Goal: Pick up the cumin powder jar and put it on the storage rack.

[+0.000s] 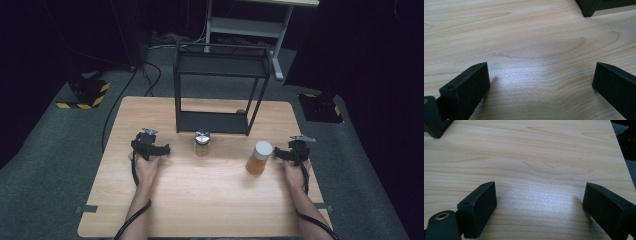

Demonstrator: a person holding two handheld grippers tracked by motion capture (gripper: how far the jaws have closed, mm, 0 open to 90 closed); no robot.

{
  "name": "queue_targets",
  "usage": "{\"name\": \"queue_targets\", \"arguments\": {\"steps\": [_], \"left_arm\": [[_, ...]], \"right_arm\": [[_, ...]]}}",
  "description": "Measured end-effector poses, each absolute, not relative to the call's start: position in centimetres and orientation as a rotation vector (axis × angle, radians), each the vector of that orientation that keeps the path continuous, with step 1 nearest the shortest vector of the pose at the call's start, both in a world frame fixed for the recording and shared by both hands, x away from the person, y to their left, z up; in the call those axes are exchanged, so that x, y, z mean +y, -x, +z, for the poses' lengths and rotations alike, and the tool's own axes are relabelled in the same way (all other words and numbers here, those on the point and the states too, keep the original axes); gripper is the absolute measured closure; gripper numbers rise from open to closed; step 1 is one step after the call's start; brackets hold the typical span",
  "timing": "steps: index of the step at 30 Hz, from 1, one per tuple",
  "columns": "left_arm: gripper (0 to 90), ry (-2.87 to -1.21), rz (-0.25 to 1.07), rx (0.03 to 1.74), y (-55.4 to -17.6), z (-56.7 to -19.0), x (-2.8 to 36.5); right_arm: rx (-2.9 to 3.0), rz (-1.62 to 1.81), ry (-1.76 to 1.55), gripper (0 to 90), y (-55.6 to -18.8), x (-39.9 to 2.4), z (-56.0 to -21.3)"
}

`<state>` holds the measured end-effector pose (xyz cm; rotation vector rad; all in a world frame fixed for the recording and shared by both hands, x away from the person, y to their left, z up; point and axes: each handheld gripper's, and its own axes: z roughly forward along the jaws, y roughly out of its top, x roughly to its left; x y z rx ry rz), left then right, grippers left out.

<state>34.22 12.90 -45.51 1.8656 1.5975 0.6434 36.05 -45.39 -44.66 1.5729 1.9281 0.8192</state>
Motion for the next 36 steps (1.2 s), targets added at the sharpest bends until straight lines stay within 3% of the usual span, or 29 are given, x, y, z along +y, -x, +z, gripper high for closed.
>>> {"name": "queue_targets", "arguments": {"steps": [5, 14, 20, 21, 23, 24, 25, 27, 28, 30, 31, 32, 33, 34, 35, 36], "left_arm": [[0.2, -1.896, 0.623, 1.559, -34.0, -45.4, 13.0], [0.1, -2.088, 0.534, 1.314, -33.6, -44.4, 11.5], [0.2, -2.123, 0.483, 1.176, -33.9, -43.9, 9.8], [0.2, -1.712, 0.458, 1.337, -31.9, -47.3, 7.7], [0.2, -1.68, 0.416, 1.302, -32.1, -47.4, 7.3], [0.2, -1.804, 0.416, 1.246, -32.8, -46.4, 8.0], [0.2, -2.084, 0.427, 1.104, -34.4, -43.9, 9.1], [0.2, -2.068, 0.409, 1.089, -34.7, -44.1, 8.8], [0.2, -1.793, 0.383, 1.217, -33.3, -46.5, 7.3], [0.3, -1.791, 0.372, 1.201, -33.5, -46.5, 6.8], [0.3, -2.062, 0.392, 1.057, -35.2, -44.1, 7.9], [0.4, -1.792, 0.361, 1.187, -33.8, -46.3, 6.5], [0.9, -2.054, 0.371, 1.042, -35.6, -44.0, 7.6], [1.9, -1.784, 0.336, 1.171, -34.2, -46.2, 6.3], [2.6, -2.048, 0.363, 1.024, -35.9, -43.9, 7.3], [3.1, -2.047, 0.362, 1.02, -36.0, -43.8, 7.1]], "right_arm": [[1.927, 0.818, -1.576, 10.5, -36.1, -45.4, -44.6], [1.927, 0.818, -1.576, 10.6, -36.1, -45.4, -44.6], [1.927, 0.818, -1.575, 10.6, -36.1, -45.4, -44.6], [1.927, 0.818, -1.576, 10.6, -36.1, -45.4, -44.6], [1.927, 0.819, -1.576, 10.6, -36.1, -45.4, -44.6], [1.928, 0.819, -1.575, 10.7, -36.1, -45.4, -44.7], [1.928, 0.819, -1.575, 10.7, -36.1, -45.4, -44.6], [1.928, 0.819, -1.573, 10.7, -36.1, -45.4, -44.7], [1.929, 0.819, -1.574, 10.7, -36.1, -45.4, -44.7], [1.928, 0.819, -1.573, 10.8, -36.1, -45.4, -44.7], [1.928, 0.819, -1.575, 10.8, -36.1, -45.4, -44.7], [1.928, 0.819, -1.573, 10.8, -36.0, -45.4, -44.7], [1.928, 0.819, -1.574, 10.8, -36.0, -45.4, -44.7], [1.928, 0.819, -1.574, 10.8, -36.0, -45.4, -44.7], [1.928, 0.819, -1.574, 10.8, -36.0, -45.4, -44.7], [1.928, 0.819, -1.574, 10.8, -36.0, -45.4, -44.7]]}}
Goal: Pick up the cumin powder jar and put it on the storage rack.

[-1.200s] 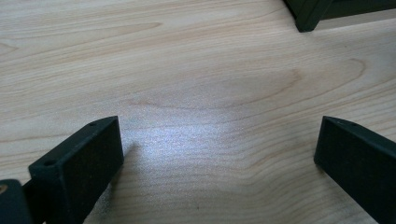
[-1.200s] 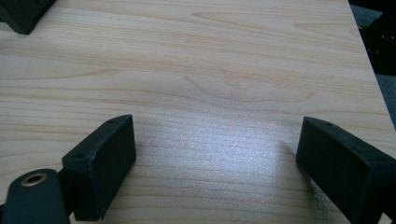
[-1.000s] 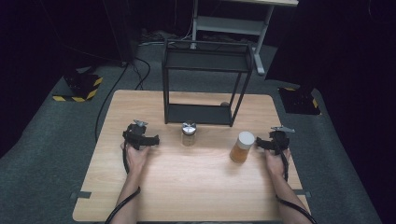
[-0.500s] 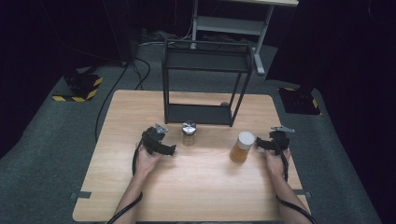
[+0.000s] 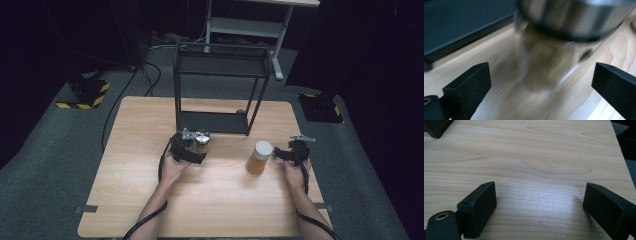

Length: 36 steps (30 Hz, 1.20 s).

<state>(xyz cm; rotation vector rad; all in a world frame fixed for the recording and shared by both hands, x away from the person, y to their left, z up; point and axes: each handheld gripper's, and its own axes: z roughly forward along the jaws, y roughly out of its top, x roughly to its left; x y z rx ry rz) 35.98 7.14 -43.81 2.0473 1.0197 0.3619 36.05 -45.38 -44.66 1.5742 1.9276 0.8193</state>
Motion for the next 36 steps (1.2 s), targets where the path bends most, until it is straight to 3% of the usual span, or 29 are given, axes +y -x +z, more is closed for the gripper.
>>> {"name": "queue_targets", "arguments": {"steps": [10, 25, 36], "left_arm": [[7.8, -2.036, 0.365, 1.013, -37.3, -43.6, 5.0], [29.1, -2.022, 0.407, 1.052, -37.3, -43.9, 4.0], [30.6, -2.039, 0.429, 1.035, -37.4, -43.7, 3.8]], "right_arm": [[1.928, 0.819, -1.574, 10.9, -36.0, -45.4, -44.7], [1.933, 0.821, -1.568, 10.9, -36.0, -45.4, -44.7], [1.933, 0.821, -1.569, 11.0, -36.0, -45.4, -44.6]]}}
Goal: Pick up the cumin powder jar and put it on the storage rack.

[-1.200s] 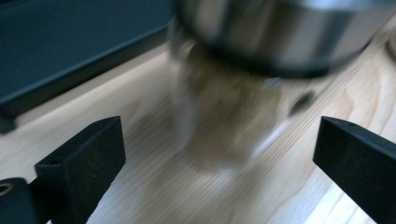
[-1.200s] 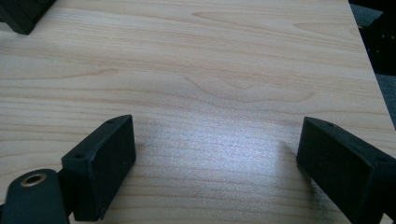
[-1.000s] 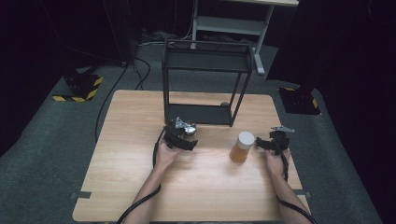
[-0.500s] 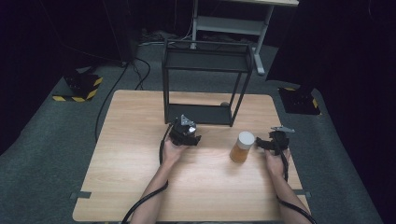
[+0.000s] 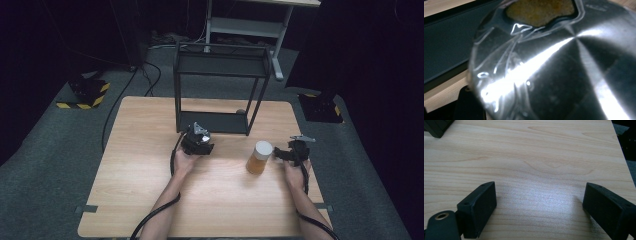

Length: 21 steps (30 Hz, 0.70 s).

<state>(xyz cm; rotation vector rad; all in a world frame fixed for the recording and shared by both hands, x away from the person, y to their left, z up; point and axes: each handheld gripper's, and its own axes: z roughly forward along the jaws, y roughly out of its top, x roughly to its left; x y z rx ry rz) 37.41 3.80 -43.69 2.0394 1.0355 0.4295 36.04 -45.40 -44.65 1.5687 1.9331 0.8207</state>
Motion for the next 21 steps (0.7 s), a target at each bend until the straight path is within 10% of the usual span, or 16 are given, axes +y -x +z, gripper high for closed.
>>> {"name": "queue_targets", "arguments": {"steps": [21], "left_arm": [[31.0, -2.077, 0.353, 0.979, -39.3, -38.3, 3.9]], "right_arm": [[1.935, 0.819, -1.564, 11.1, -36.0, -45.4, -44.7]]}}
